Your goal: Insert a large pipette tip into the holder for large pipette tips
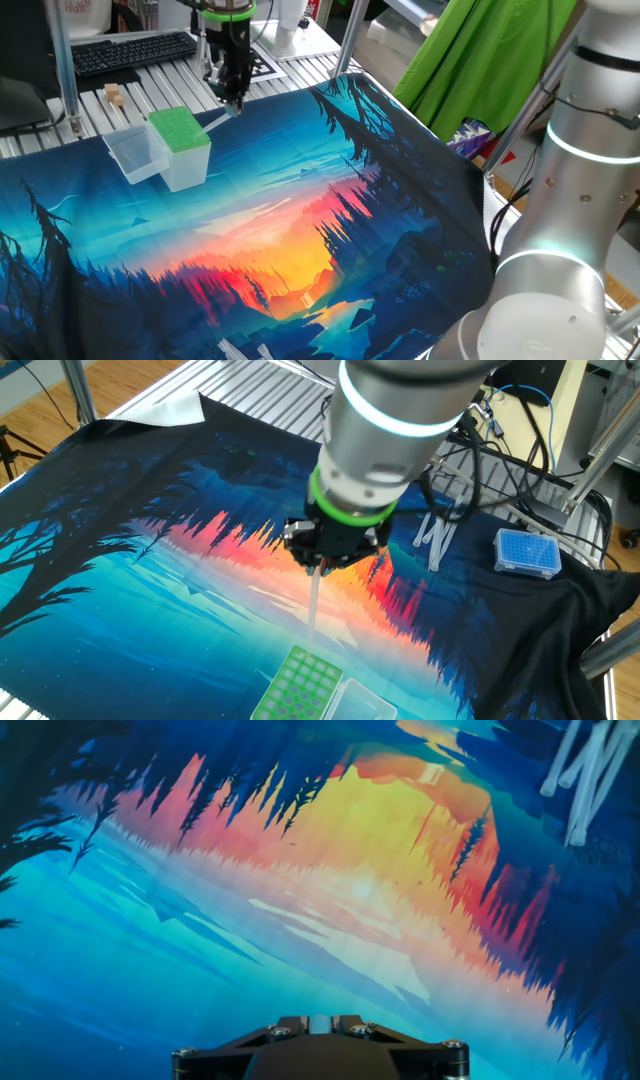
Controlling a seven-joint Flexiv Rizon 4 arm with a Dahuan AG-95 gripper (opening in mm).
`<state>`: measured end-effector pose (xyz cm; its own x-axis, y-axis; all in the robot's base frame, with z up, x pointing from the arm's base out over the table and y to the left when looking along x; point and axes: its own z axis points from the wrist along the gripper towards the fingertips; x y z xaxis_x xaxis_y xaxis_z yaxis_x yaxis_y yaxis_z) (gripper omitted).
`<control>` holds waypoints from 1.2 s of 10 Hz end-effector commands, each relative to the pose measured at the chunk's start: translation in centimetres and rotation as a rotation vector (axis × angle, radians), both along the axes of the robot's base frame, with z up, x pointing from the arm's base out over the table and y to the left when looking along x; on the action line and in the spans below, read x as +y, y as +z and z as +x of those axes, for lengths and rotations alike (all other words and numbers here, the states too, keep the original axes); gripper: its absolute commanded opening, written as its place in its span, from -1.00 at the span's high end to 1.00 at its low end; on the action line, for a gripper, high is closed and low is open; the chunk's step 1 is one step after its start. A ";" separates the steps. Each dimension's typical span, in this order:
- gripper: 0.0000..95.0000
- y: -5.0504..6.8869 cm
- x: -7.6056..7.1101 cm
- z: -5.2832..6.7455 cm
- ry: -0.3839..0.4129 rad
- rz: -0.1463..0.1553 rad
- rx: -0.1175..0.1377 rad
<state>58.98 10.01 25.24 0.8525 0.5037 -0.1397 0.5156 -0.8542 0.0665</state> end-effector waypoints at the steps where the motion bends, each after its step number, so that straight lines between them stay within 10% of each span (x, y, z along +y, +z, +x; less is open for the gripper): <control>1: 1.00 0.4 -0.3 0.2 0.005 0.004 -0.017; 7: 1.00 0.8 1.2 0.3 0.016 -0.001 -0.012; 12: 1.00 1.0 1.4 0.3 0.179 0.075 -0.021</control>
